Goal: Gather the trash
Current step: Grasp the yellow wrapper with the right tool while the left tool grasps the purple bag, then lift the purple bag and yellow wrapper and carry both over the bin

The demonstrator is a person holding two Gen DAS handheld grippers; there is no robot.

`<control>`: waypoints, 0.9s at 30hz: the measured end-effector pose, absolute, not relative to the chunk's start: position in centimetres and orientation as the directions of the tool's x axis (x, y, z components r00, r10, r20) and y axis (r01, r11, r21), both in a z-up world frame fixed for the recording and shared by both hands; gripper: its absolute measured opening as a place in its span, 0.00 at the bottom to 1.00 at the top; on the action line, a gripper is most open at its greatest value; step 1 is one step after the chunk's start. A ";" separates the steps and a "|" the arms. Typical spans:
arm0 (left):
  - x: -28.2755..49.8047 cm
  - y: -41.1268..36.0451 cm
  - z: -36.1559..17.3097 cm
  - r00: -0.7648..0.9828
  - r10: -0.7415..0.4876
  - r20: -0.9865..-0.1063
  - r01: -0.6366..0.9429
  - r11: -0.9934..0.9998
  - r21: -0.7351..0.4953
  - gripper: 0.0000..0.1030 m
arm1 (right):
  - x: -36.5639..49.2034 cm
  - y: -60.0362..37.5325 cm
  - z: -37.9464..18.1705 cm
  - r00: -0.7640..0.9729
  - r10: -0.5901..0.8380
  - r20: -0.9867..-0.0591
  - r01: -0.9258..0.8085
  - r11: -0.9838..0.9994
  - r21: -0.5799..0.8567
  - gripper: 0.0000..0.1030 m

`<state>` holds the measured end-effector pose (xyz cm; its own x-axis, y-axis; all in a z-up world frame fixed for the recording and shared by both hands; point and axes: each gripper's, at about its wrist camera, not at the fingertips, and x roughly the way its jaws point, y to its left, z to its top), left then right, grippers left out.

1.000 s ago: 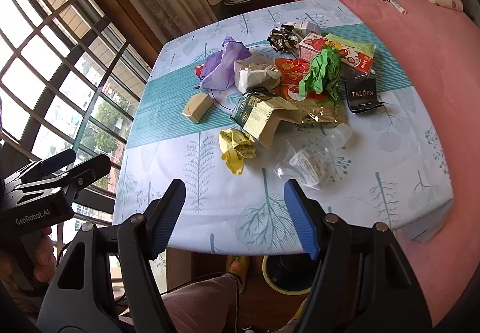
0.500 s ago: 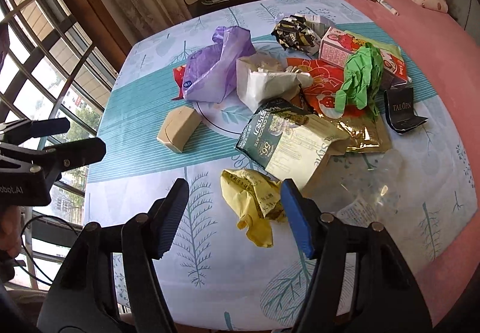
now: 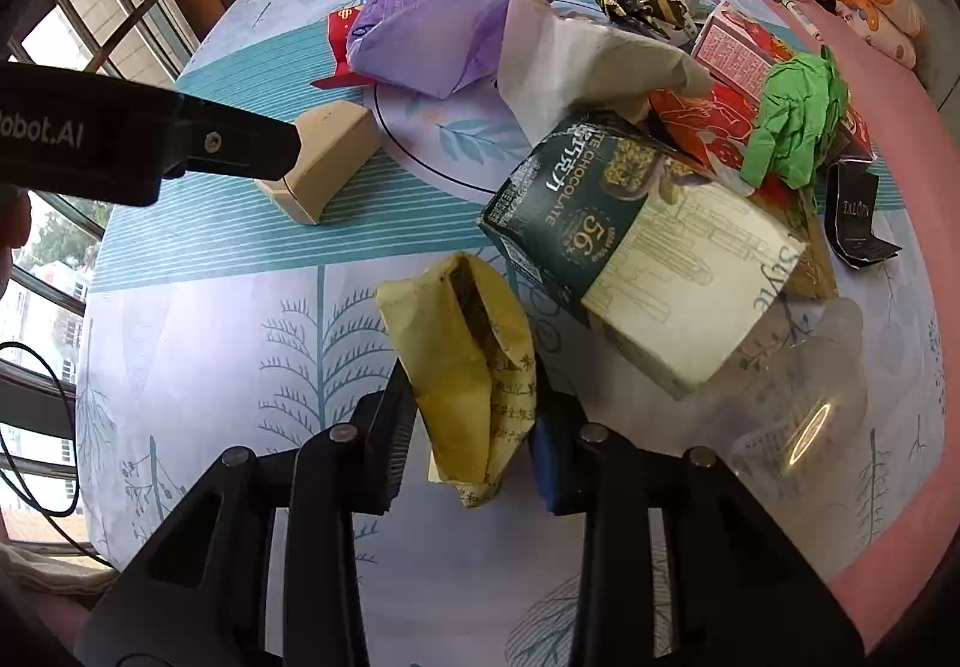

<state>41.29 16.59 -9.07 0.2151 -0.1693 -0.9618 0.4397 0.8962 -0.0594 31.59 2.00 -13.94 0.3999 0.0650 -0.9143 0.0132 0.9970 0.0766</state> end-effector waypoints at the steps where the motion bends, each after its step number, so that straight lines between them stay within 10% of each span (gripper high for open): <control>1: 41.3 16.4 -9.1 0.214 -0.174 -0.961 0.447 0.892 -0.061 0.92 | 31.3 1.8 -13.9 0.401 0.077 -0.913 0.027 0.995 0.096 0.26; 21: 43.4 7.7 -7.0 0.483 -0.053 -0.874 0.474 0.855 0.209 0.92 | 28.1 -0.7 -10.6 0.451 0.152 -0.880 0.184 0.948 0.258 0.25; 27: 44.7 7.5 -8.8 0.386 -0.037 -0.922 0.490 0.855 0.171 0.22 | 27.7 -1.4 -10.0 0.462 0.130 -0.877 0.198 0.949 0.245 0.25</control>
<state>44.66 7.54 -8.81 0.3863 -0.0374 -0.9216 0.4904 0.8546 0.1709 27.67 -1.37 -9.96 0.4617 0.1299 -0.8775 0.1981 0.9491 0.2448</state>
